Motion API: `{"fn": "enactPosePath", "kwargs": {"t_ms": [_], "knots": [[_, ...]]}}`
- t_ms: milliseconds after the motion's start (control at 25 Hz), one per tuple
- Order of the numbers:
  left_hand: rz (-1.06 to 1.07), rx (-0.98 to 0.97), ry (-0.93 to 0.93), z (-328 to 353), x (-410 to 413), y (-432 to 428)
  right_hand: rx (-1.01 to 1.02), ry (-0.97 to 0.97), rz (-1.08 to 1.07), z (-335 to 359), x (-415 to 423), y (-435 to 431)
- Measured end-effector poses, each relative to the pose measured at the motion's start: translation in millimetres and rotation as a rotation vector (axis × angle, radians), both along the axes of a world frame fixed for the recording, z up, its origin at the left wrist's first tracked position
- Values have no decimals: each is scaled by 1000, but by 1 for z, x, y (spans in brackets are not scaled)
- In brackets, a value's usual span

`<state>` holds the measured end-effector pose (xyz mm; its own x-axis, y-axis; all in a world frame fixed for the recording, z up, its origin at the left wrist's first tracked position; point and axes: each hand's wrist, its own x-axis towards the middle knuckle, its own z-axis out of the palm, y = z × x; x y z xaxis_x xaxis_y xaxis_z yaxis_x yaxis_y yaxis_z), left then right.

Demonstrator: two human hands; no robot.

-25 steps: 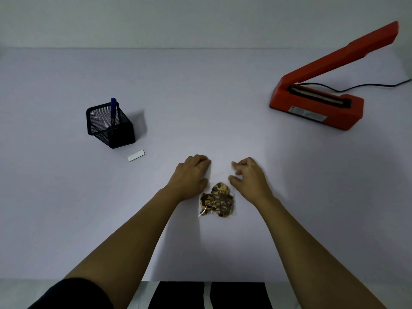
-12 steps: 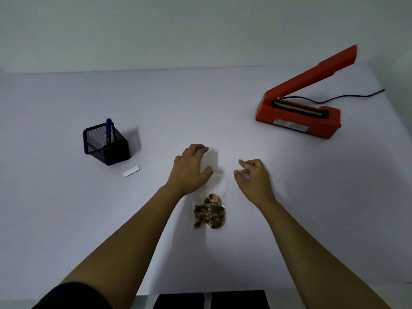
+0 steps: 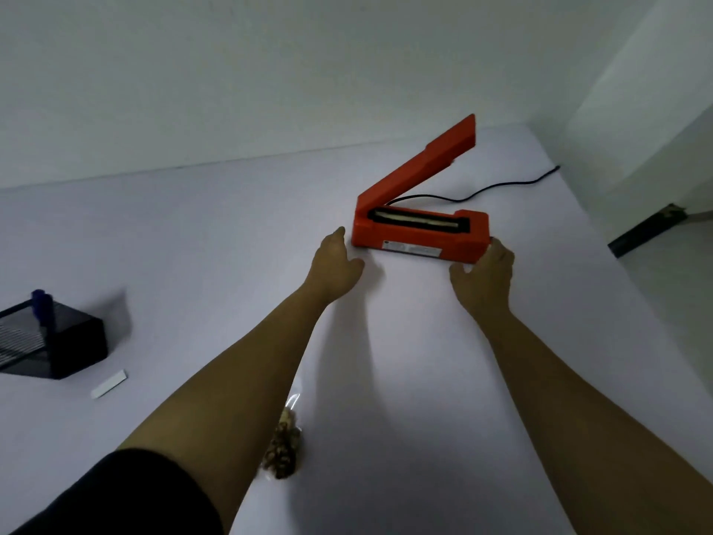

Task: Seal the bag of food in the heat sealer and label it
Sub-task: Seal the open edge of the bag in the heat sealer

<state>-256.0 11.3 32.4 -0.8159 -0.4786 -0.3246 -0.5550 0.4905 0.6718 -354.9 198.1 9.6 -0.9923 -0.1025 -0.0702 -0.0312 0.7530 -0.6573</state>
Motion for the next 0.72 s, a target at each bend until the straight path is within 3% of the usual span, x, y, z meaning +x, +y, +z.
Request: {"fn": "enactPosePath", "kwargs": {"t_ms": [320, 720], "knots": [[183, 173, 74, -8, -44, 11, -77, -166, 82, -22, -24, 18], [108, 181, 89, -9, 26, 43, -202, -165, -28, -18, 68, 68]]}}
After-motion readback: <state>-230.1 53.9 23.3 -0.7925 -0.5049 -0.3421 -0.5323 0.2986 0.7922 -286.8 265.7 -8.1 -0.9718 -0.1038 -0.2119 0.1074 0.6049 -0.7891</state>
